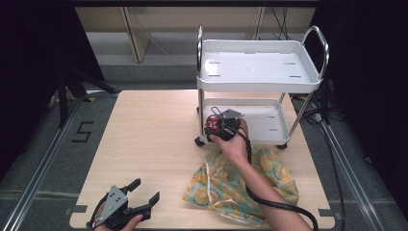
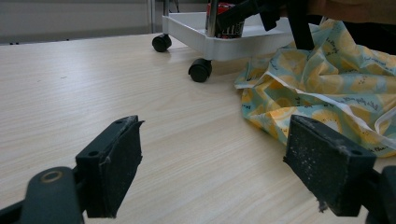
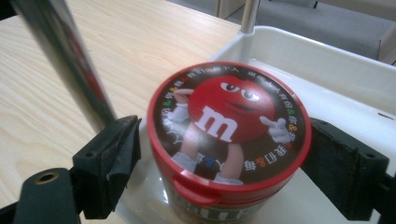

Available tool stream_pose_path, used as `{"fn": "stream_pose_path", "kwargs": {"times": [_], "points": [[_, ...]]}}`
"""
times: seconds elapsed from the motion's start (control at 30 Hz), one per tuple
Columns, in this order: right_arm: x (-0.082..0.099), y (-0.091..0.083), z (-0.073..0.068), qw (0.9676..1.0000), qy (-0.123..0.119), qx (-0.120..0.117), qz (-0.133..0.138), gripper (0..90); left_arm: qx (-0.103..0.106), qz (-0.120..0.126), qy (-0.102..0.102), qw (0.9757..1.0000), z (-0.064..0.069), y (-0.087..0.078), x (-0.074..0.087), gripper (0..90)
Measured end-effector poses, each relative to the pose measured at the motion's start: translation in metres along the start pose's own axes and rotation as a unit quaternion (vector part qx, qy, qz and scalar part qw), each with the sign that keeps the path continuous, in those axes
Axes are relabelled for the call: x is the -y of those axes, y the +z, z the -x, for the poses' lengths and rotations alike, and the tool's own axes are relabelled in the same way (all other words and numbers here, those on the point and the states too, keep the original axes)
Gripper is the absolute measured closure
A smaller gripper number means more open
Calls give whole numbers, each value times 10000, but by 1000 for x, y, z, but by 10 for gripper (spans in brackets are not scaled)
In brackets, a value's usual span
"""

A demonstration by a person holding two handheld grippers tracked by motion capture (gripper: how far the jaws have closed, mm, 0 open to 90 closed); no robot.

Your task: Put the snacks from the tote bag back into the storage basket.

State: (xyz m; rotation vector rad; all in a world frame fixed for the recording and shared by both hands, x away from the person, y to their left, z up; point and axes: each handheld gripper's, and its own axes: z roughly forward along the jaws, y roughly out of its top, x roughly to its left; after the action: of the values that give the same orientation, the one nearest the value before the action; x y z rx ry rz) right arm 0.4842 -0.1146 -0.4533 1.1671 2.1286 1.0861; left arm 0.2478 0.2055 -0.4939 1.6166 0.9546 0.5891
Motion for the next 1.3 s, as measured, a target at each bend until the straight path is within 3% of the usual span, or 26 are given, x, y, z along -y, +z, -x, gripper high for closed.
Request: {"fn": "stream_pose_path", "kwargs": {"times": [0.37,0.53,0.57,0.6,0.67,0.77,0.97,1.03,1.17,1.2,1.3], "points": [[-7,-20,-4,9999,-50,70,-55,157,-34,-37,-10,10000,0,0,0,179],[-7,-32,-1,10000,-81,-37,-7,159,-28,20,-21,10000,0,0,0,179],[-7,-35,3,9989,-428,-166,124,162,-31,0,-14,10000,0,0,0,179],[-5,-39,0,9996,-196,-181,79,163,-10,19,18,10000,-1,0,0,179],[-4,-41,1,9995,-232,-213,100,163,-12,17,18,10000,-1,0,0,179],[1,-54,4,9993,-100,-359,58,176,-59,-30,-8,10000,0,0,0,179],[8,-65,11,9988,-226,-425,93,182,-72,-56,-3,10000,0,0,0,179],[12,-72,12,9991,-86,-398,86,184,-70,-52,-5,10000,0,0,1,179],[17,-78,16,9988,-201,-439,104,187,-73,-57,-5,10000,0,0,1,179],[19,-81,16,9990,-98,-416,99,194,-70,-65,-1,10000,0,0,1,179],[22,-85,15,9988,-88,-469,118,208,-65,-61,15,10000,0,0,1,179]]}}
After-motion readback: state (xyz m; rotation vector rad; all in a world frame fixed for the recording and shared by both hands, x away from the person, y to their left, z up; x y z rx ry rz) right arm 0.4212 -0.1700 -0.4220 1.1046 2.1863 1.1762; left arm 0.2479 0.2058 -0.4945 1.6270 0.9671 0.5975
